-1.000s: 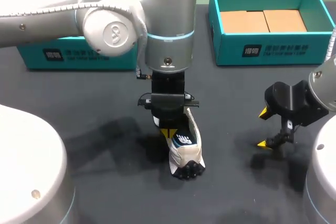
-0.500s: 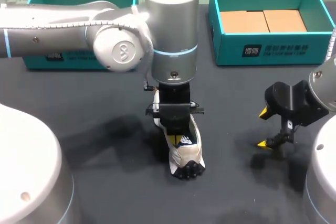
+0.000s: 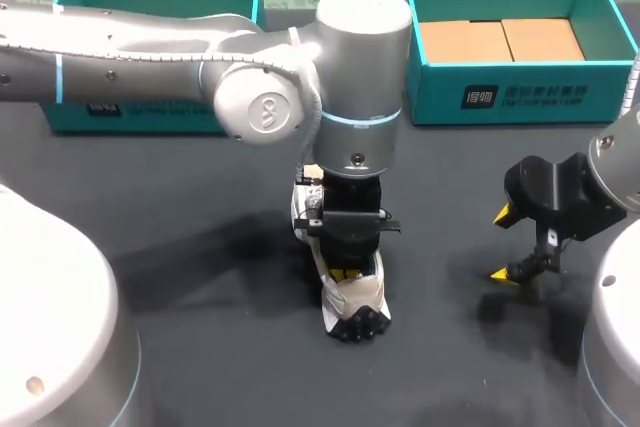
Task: Take the shoe out of the shoebox, open the shoe tongue, remove and reinsert the insole, then place the shoe into the shoebox
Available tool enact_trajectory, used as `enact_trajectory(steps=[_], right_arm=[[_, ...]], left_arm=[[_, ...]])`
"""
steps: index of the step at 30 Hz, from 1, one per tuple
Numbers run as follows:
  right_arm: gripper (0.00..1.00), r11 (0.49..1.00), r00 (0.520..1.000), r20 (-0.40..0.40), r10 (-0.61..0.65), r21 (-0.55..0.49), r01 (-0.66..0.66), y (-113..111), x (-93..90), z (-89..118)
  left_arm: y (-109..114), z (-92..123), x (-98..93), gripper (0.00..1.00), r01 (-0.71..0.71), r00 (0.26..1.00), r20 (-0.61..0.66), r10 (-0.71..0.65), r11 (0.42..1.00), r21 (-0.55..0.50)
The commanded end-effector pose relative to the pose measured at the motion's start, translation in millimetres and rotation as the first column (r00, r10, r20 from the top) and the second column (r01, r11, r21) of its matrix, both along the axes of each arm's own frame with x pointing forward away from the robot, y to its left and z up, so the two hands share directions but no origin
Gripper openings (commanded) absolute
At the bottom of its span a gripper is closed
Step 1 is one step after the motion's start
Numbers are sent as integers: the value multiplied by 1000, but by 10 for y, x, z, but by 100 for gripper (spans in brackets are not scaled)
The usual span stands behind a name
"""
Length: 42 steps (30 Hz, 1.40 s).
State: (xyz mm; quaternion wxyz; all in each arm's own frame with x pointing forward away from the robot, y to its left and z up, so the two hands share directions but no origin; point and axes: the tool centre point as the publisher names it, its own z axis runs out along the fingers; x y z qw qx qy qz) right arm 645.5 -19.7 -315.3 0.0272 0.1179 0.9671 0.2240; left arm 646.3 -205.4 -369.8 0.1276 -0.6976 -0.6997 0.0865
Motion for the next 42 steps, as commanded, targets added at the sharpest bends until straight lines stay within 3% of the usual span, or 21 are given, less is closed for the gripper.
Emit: enact_trajectory(steps=[1,5,8,17,24,30,35,42], right_arm=[[100,1000,1000,2,-2,-1,2,0,-18,1],[100,1000,1000,2,-2,-1,2,0,-18,1],[100,1000,1000,2,-2,-1,2,0,-18,1],[100,1000,1000,2,-2,-1,2,0,-18,1],[100,1000,1000,2,-2,-1,2,0,-18,1],[100,1000,1000,2,-2,-1,2,0,-18,1],[100,1000,1000,2,-2,-1,2,0,-18,1],[100,1000,1000,2,-2,-1,2,0,-18,1]], left_arm=[[-34,-4,4,0,-4,1000,-2,4,1000,-1],[-28,197,-11,0,-22,1000,-4,22,998,-52],[-82,231,-50,0,-19,1000,-5,19,998,-64],[-237,-165,-190,0,-48,997,-63,47,999,-1],[-206,-434,-132,0,-89,995,-30,91,994,64],[-93,-277,-9,0,-126,992,24,125,991,45],[-110,-94,-70,0,-109,994,5,109,994,-5],[-306,-340,-245,0,-69,998,-2,69,996,49]])
